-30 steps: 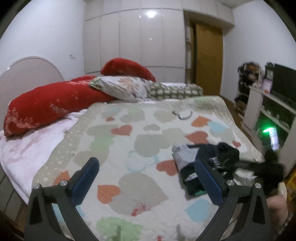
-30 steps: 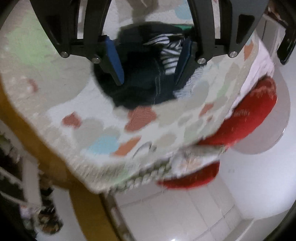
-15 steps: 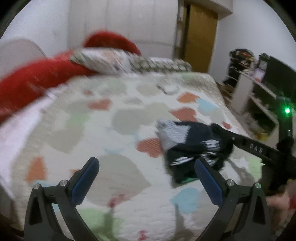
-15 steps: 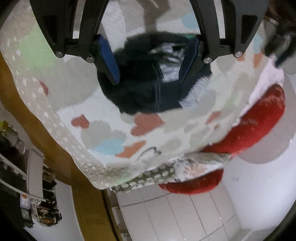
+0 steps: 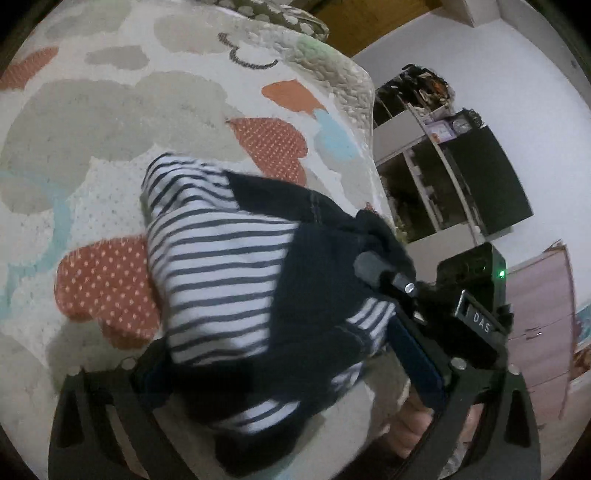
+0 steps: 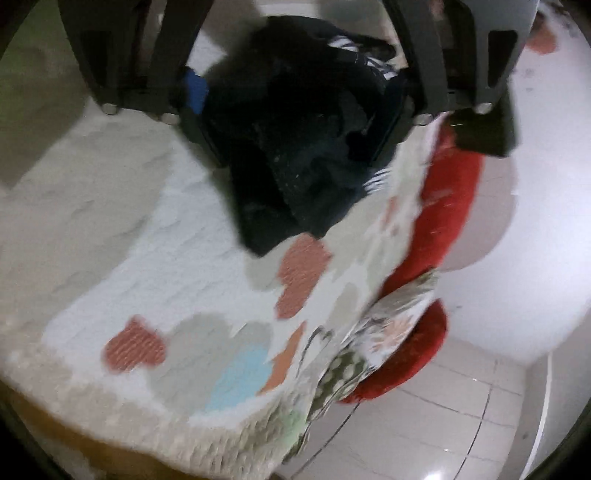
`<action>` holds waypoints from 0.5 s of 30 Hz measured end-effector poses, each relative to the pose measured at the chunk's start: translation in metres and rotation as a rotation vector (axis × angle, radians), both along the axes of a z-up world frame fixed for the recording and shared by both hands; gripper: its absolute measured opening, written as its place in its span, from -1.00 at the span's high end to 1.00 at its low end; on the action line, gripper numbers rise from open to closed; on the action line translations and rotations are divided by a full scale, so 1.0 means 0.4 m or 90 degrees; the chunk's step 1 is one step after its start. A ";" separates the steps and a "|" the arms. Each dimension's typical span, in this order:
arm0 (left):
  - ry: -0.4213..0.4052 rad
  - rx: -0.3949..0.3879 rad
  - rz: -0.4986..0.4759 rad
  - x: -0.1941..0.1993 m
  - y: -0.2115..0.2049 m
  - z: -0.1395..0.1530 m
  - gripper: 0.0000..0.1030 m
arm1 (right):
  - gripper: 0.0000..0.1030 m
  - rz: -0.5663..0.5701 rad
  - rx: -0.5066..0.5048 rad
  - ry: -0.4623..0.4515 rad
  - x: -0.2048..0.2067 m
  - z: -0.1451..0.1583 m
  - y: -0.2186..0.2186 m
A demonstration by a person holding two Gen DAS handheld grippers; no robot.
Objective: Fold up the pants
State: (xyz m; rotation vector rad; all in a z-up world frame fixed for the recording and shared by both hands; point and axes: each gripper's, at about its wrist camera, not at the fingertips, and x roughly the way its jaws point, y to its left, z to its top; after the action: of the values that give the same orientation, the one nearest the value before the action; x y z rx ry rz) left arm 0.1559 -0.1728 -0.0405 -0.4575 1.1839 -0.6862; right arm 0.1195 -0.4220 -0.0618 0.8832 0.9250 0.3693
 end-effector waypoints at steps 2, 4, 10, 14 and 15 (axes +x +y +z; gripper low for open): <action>-0.010 -0.001 0.006 0.002 0.013 0.021 -0.47 | 0.12 0.028 0.046 0.007 0.011 -0.004 0.022; -0.035 0.020 0.018 0.021 0.036 0.062 -0.41 | 0.13 0.033 0.033 -0.004 0.015 0.019 0.044; -0.077 0.187 0.052 0.080 0.054 0.083 -0.42 | 0.03 0.043 -0.037 -0.032 0.060 0.076 0.123; -0.088 0.166 0.067 0.024 0.097 0.103 -0.41 | -0.23 0.051 -0.199 0.005 0.062 0.047 0.174; -0.116 0.156 0.080 -0.003 0.111 0.136 -0.41 | -0.26 0.051 -0.200 0.001 0.045 0.058 0.168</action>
State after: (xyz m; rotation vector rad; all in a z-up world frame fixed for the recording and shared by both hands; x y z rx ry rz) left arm 0.1547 -0.1285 0.0138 -0.2543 1.0410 -0.4564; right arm 0.1375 -0.3547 -0.0384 0.5609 0.9898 0.2818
